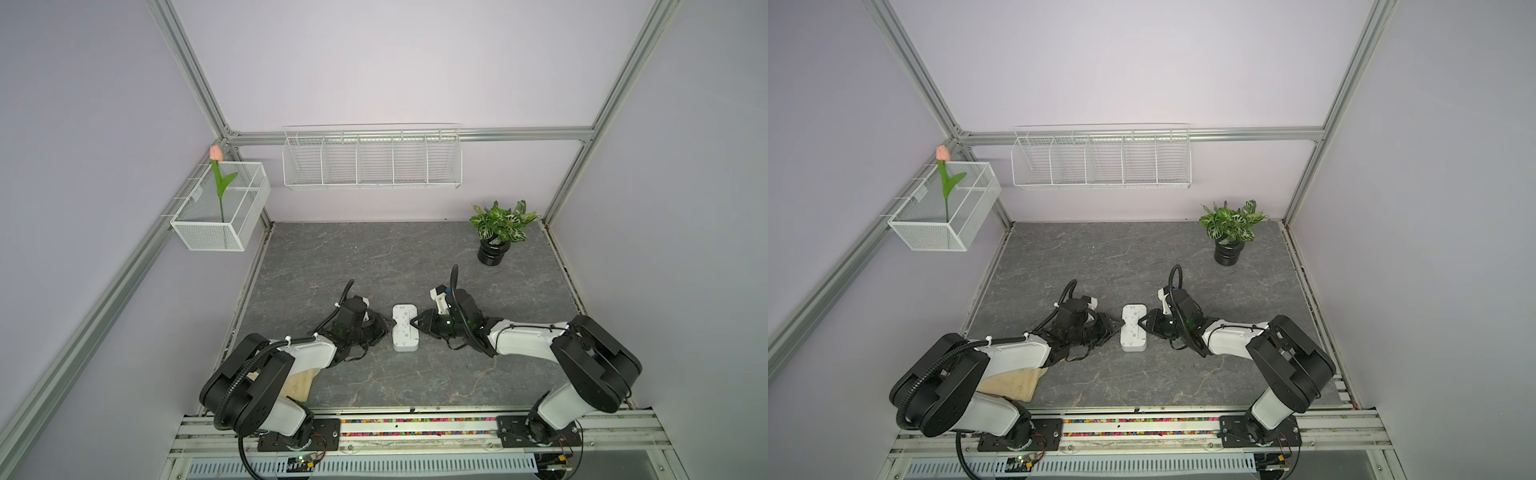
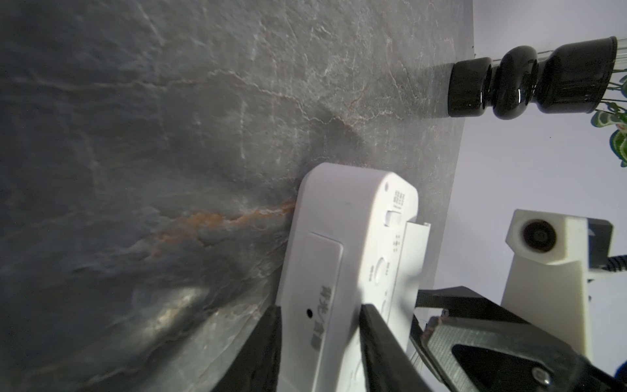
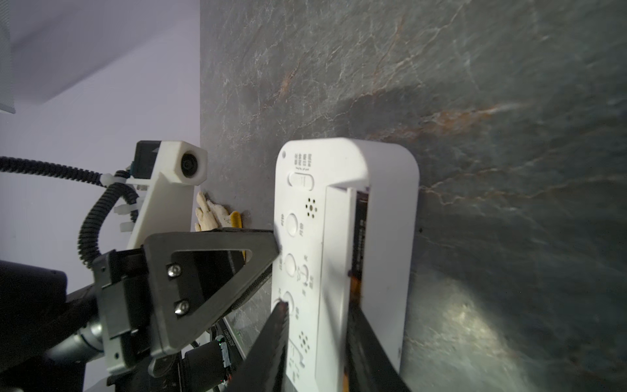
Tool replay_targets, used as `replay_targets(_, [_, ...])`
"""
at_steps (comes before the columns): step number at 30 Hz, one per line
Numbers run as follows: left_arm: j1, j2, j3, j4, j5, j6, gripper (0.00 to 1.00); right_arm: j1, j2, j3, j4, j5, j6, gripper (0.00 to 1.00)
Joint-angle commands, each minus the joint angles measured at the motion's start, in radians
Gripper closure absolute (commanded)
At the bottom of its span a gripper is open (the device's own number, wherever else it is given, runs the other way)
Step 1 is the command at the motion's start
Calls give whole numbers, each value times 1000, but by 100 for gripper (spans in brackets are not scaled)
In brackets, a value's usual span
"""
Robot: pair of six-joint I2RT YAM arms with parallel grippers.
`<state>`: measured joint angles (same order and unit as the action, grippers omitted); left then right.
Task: Insert the battery into the alarm
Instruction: Install the cover on the alarm.
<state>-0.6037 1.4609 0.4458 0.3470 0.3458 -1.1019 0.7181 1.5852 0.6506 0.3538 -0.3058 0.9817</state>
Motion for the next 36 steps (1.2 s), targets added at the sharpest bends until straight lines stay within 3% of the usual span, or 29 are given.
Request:
replay_targets(1, [-7,11,24,18,5,5,59,4,-25,16,-143,61,-44,67])
replay_targets(17, [-12,13,24,20,5,5,60,9,-56,59,-279,123,-90,65])
replay_targets(36, [-16,14,25,23,6,5,60,12,-132,12,-210,170,-62,63])
